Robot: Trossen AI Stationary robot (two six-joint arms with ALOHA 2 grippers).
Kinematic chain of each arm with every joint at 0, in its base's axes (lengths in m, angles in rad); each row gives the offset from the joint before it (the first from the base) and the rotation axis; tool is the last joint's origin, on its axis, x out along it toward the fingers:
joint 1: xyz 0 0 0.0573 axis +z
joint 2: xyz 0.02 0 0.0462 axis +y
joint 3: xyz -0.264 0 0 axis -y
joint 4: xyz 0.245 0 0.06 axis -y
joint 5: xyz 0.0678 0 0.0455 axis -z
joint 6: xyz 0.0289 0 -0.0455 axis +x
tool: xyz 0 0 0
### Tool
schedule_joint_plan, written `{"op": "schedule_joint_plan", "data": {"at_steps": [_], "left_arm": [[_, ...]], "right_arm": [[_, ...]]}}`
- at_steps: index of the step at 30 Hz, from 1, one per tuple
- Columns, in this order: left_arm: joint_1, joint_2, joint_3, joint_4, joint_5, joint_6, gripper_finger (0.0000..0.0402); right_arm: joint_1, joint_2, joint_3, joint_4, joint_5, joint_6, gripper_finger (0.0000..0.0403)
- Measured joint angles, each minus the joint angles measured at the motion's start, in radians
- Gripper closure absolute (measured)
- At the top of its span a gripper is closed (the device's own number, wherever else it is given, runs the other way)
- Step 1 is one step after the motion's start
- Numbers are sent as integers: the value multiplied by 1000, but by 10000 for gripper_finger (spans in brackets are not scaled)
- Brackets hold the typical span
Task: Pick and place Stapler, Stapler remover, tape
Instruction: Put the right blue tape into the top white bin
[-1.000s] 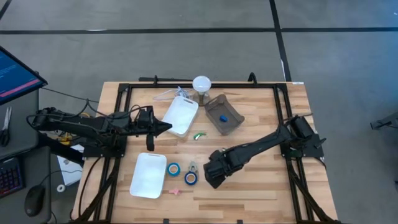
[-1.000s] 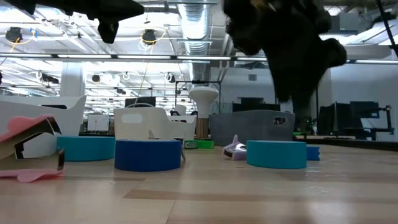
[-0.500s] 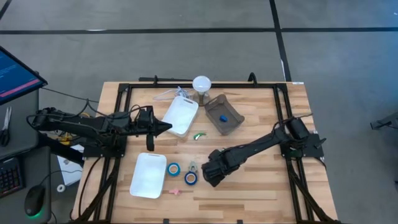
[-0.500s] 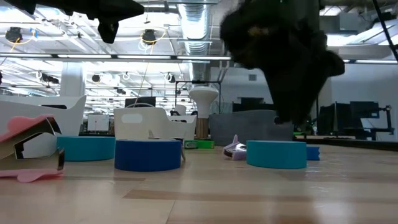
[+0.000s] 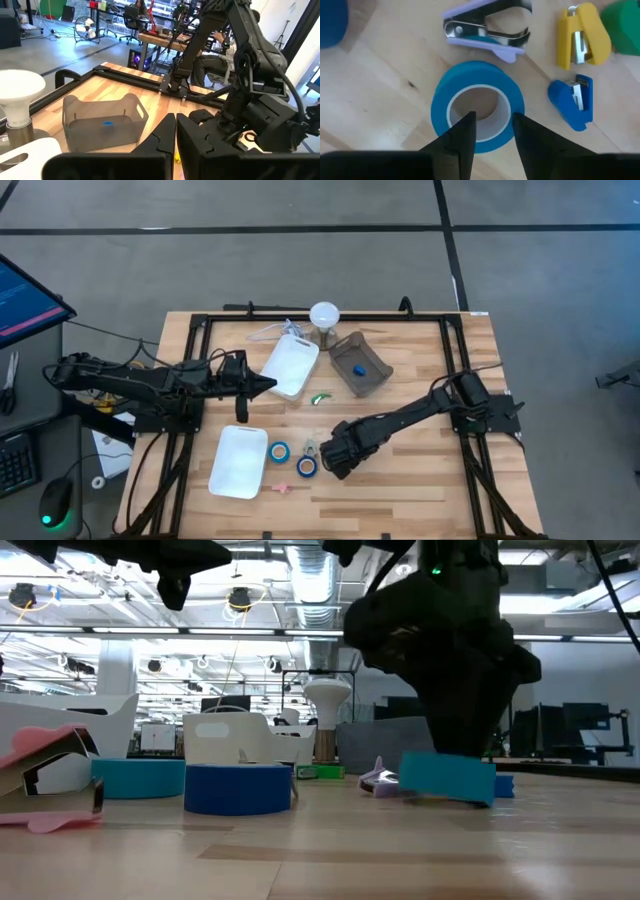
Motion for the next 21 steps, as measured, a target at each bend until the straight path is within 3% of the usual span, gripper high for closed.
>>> {"op": "schedule_joint_plan", "data": {"at_steps": [21], "left_arm": [[0, 0, 0, 0, 0, 2, 394]], "right_arm": [[-18, -27, -1, -113, -50, -19, 289]]}}
